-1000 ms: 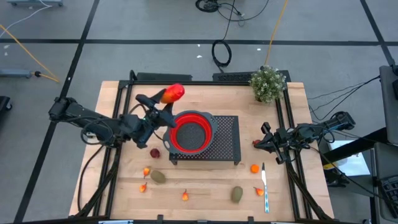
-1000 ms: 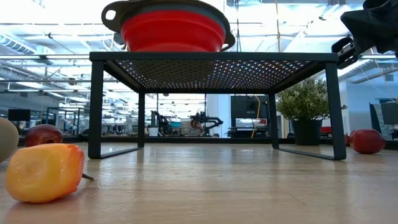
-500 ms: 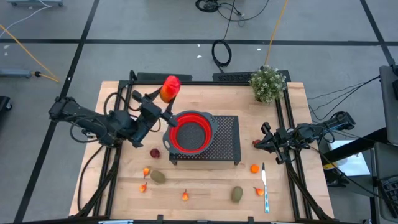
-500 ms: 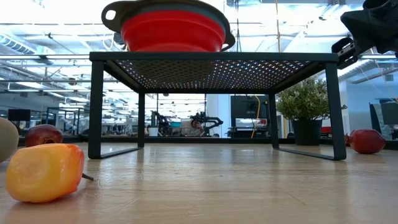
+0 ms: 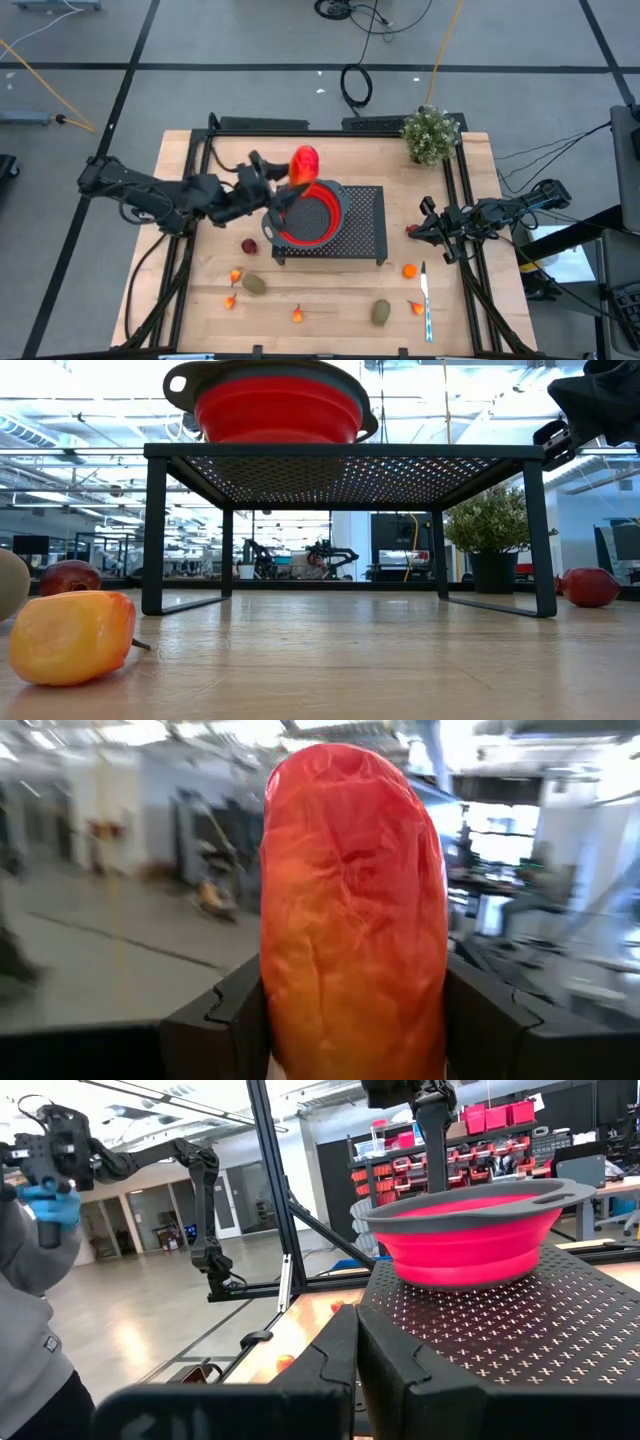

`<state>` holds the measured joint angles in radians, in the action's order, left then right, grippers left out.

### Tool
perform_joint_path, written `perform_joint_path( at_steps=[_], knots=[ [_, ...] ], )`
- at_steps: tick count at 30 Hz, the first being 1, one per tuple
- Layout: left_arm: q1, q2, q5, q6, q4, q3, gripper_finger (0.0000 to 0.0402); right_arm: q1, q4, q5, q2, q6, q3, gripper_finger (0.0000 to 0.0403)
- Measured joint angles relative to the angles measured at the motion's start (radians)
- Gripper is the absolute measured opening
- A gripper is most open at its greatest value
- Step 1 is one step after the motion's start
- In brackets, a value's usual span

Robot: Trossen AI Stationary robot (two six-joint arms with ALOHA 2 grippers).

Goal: Pick & Place Fruit
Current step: Put the orange mango into the red strainer bowl on the shelf

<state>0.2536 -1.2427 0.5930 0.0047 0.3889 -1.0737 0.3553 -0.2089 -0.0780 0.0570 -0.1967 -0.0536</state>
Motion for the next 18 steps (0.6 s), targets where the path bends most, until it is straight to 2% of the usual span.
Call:
perform_joint_path(
  at_steps=[10,14,18],
  knots=[
    [-0.058,0.000,-0.223,-0.412,-0.337,0.000,0.0216,0.000,0.000,0.000,0.000,0.000,0.000,0.0000],
    [-0.069,0.000,-0.275,-0.490,-0.441,-0.016,0.0216,0.000,0.000,0.000,0.000,0.000,0.000,0.0000],
    [-0.070,-0.016,-0.280,-0.509,-0.673,-0.123,0.0216,0.000,0.000,0.000,0.000,0.000,0.000,0.0000]
  ],
)
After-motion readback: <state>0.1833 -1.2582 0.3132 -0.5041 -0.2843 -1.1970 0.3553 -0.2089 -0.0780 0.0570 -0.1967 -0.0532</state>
